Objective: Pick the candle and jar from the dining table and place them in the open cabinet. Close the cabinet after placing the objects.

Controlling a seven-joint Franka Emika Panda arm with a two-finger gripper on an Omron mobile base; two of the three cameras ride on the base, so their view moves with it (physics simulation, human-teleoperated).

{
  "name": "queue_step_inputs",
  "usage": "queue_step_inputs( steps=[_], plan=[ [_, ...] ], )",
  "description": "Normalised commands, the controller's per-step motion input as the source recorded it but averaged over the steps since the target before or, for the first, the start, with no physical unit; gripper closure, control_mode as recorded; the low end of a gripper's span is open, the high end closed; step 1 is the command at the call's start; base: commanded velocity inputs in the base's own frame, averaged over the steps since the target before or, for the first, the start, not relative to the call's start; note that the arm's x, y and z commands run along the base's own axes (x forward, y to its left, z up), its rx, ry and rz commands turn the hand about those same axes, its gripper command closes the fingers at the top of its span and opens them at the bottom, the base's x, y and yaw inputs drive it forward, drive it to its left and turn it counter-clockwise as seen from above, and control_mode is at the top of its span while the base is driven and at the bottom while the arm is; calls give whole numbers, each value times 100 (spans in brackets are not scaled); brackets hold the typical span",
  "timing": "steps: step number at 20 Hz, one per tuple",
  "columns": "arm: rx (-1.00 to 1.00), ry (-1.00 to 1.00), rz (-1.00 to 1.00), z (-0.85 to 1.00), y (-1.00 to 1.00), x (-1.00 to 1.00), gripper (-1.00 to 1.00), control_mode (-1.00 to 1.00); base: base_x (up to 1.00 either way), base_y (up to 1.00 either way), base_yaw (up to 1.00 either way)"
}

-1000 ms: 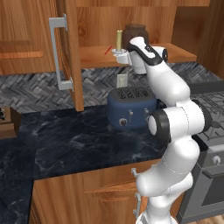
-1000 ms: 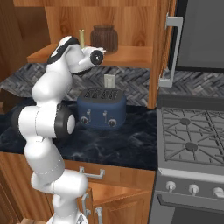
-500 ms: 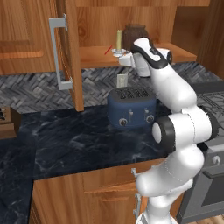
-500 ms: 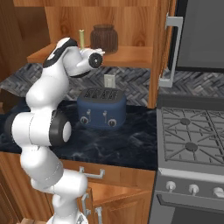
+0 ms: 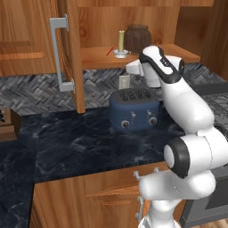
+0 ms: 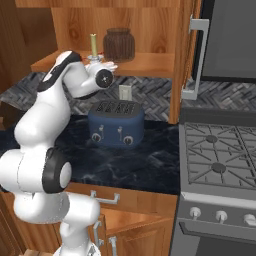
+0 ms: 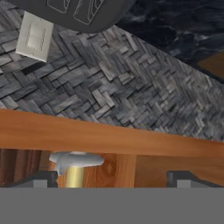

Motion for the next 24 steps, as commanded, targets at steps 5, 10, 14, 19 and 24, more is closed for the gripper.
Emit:
queue_step_inputs(
  steps=[5, 10, 14, 19, 24],
  plan=[
    [0, 0, -7, 0, -22, -86, -100, -100, 0, 0, 0],
    [0, -1, -6, 0, -26, -87, -100, -100, 0, 0, 0],
    [0, -4, -4, 0, -31, -86, -100, -100, 0, 0, 0],
    [0, -4, -2, 11, -42, -70, -100, -100, 0, 0, 0],
    [0, -4, -1, 17, -40, -70, -100, -100, 0, 0, 0]
  ],
)
